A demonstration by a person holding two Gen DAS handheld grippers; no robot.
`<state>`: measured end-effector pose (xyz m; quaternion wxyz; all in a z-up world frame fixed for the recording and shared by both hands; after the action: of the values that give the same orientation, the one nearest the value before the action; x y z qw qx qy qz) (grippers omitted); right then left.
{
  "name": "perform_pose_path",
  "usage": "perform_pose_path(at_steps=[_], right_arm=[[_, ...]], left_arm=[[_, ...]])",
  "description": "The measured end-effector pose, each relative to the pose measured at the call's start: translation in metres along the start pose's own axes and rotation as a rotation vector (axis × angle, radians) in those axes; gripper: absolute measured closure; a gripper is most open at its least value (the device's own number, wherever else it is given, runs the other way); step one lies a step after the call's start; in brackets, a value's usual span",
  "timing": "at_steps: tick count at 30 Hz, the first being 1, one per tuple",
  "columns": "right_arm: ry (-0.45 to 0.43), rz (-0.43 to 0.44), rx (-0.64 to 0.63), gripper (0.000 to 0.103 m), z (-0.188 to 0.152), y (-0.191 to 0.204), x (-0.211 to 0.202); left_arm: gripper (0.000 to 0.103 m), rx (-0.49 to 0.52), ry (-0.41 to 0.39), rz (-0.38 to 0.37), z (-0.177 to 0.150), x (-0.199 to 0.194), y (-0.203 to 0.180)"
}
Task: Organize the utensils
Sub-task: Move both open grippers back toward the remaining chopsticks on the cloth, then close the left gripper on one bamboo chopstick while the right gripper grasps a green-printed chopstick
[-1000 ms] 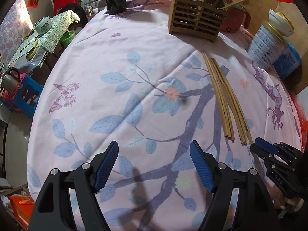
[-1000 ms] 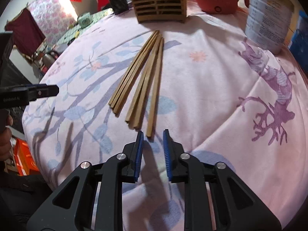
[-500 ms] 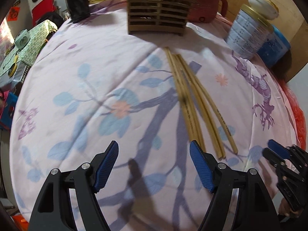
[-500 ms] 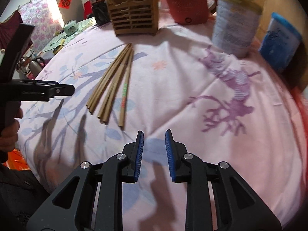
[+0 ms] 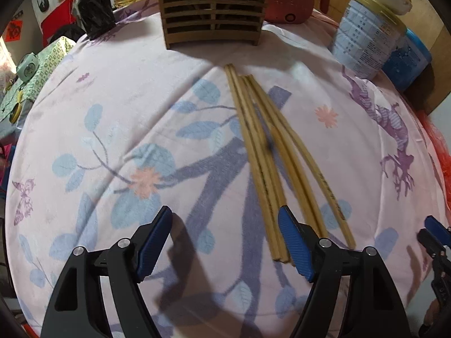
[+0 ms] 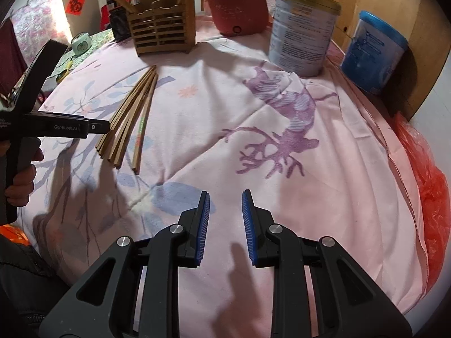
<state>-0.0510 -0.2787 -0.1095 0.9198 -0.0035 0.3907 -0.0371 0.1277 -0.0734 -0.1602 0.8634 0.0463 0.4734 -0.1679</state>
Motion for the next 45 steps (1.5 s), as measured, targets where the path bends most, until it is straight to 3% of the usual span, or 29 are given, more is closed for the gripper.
perform_pose_path(at_steps=[3, 9, 16, 19, 21, 22, 25, 26, 27, 32, 40, 45], right_arm=[[-0.004, 0.021, -0.008, 0.077, 0.005, 0.006, 0.005], [-0.005, 0.128, -0.089, 0.077, 0.020, 0.044, 0.023], [-0.005, 0.187, -0.148, 0.077, 0.027, 0.071, 0.031], [-0.011, 0.161, -0.143, 0.077, 0.025, 0.065, 0.025], [-0.011, 0.141, -0.121, 0.077, 0.022, 0.055, 0.022], [-0.011, 0.121, -0.098, 0.077, 0.021, 0.047, 0.020], [-0.016, 0.088, -0.050, 0.077, 0.017, 0.032, 0.014], [-0.018, 0.078, -0.033, 0.077, 0.016, 0.027, 0.012], [-0.019, 0.074, -0.023, 0.077, 0.016, 0.025, 0.011], [-0.019, 0.102, -0.001, 0.077, 0.018, 0.029, 0.015], [0.032, 0.266, -0.080, 0.077, 0.025, 0.084, 0.043], [0.070, 0.272, -0.067, 0.077, 0.021, 0.092, 0.062]], left_arm=[[0.021, -0.015, 0.007, 0.037, -0.001, 0.000, 0.012], [0.021, -0.097, 0.040, 0.089, -0.009, -0.014, 0.052], [0.024, -0.101, 0.011, 0.039, -0.013, -0.030, 0.056], [0.033, -0.060, 0.014, 0.004, -0.011, -0.025, 0.039], [0.053, -0.035, 0.020, -0.018, -0.011, -0.019, 0.028], [0.054, -0.008, 0.005, -0.004, -0.010, -0.017, 0.022], [0.082, 0.050, -0.022, -0.013, -0.010, -0.016, 0.008], [0.095, 0.056, -0.024, -0.020, -0.010, -0.016, 0.006], [0.098, 0.057, -0.024, -0.028, -0.010, -0.015, 0.005], [0.098, 0.040, -0.022, -0.012, -0.015, -0.020, 0.017], [0.098, -0.080, -0.008, 0.082, -0.040, -0.045, 0.074], [0.098, -0.141, 0.001, 0.127, -0.054, -0.058, 0.099]])
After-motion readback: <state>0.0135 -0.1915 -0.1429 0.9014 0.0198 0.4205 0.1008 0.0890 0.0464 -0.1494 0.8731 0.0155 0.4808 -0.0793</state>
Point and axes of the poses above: each gripper's, at about its wrist camera, not at the fingertips, and x roughly the way its jaws point, y to its left, z to its top, the point moved 3 cm from there along x, roughly the way its jaws point, and after that the axes turned 11 degrees about -y, right-handed, at the moved point
